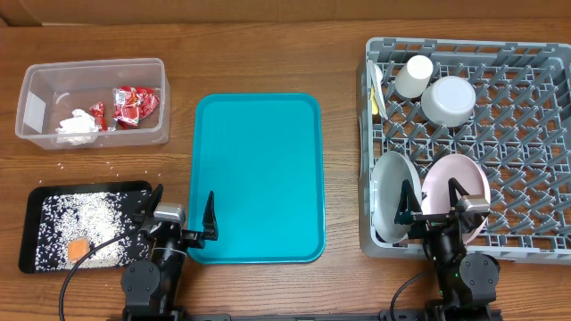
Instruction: Sort waste into correct bins and load items into the dishwasher rack
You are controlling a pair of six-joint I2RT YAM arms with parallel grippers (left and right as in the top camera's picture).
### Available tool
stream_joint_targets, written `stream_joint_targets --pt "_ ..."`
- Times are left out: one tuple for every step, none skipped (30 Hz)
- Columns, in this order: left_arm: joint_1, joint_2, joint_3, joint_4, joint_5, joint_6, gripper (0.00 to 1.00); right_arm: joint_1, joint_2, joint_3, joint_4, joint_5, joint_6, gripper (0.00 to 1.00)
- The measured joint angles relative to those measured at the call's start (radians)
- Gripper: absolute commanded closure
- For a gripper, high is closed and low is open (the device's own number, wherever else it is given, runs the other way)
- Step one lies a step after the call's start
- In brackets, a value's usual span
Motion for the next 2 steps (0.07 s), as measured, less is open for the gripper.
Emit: stream_joint_targets --pt "0.0 0.0 0.0 0.0 0.0 0.0 0.0 0.0 0.0 0.0 0.0 0.0 0.0 0.0" --pt "0.0 0.0 0.0 0.0 0.0 0.0 0.0 0.0 0.0 0.0 0.0 0.0 -0.001 0.0"
